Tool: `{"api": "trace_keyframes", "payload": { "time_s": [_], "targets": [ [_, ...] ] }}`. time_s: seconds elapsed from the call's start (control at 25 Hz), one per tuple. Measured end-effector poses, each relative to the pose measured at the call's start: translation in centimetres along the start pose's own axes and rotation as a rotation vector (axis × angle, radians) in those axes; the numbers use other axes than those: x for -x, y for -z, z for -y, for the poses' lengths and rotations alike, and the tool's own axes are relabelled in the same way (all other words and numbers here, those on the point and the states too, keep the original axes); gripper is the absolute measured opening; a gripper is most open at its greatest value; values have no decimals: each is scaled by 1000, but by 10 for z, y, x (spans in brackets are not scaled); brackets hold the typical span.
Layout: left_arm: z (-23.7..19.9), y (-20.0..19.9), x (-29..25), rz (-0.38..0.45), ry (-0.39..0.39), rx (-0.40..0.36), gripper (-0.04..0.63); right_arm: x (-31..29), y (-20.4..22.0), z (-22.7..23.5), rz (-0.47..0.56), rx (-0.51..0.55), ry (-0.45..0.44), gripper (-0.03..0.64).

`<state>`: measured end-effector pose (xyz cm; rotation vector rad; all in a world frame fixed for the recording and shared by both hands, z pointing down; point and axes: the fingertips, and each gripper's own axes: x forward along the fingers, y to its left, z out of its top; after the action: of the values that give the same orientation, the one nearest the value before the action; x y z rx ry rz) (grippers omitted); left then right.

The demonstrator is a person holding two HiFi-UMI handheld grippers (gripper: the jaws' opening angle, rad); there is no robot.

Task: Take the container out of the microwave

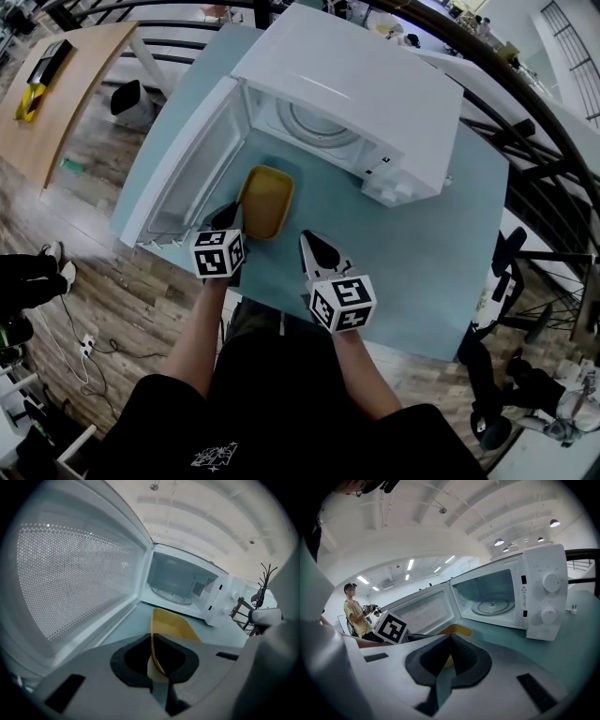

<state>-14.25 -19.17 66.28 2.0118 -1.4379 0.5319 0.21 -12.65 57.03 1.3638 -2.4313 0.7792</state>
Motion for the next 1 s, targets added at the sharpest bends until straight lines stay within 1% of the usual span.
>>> {"api": "trace_keyframes", "payload": {
  "time_s": [1.0],
  "targets": [
    [-14,17,-15,-72,-27,-52,25,-16,0,10,-14,-19,5,6]
  ]
}}
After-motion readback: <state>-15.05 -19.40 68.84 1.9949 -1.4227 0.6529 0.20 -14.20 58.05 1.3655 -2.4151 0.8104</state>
